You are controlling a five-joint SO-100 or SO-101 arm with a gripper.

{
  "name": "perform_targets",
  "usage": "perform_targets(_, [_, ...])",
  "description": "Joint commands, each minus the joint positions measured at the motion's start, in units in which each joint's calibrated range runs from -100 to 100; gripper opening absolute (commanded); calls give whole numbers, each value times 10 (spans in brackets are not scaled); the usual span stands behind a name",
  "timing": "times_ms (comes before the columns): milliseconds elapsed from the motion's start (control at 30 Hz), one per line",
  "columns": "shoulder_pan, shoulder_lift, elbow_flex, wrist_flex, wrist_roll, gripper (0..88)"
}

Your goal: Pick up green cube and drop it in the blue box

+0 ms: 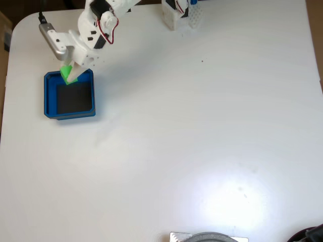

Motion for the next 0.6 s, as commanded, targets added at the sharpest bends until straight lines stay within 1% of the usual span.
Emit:
perform_targets(0, [4, 11, -31, -17, 2, 14])
perform_targets(567, [1, 84, -71, -19, 2, 14])
